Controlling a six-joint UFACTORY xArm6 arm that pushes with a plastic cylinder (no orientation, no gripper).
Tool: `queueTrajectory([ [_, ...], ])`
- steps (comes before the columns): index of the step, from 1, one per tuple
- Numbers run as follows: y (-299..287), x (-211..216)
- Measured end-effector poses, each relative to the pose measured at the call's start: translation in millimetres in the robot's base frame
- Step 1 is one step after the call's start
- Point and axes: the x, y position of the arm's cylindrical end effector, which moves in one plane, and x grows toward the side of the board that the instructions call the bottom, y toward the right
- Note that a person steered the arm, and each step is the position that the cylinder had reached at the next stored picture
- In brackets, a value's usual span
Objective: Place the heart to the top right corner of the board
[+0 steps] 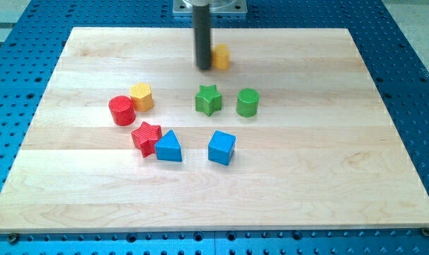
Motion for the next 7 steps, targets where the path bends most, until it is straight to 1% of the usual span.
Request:
queueTrajectory([
  [1,65,-18],
  [2,63,-24],
  [3,56,-41],
  [4,83,-51],
  [5,126,-47],
  [6,138,-26],
  [7,138,-22],
])
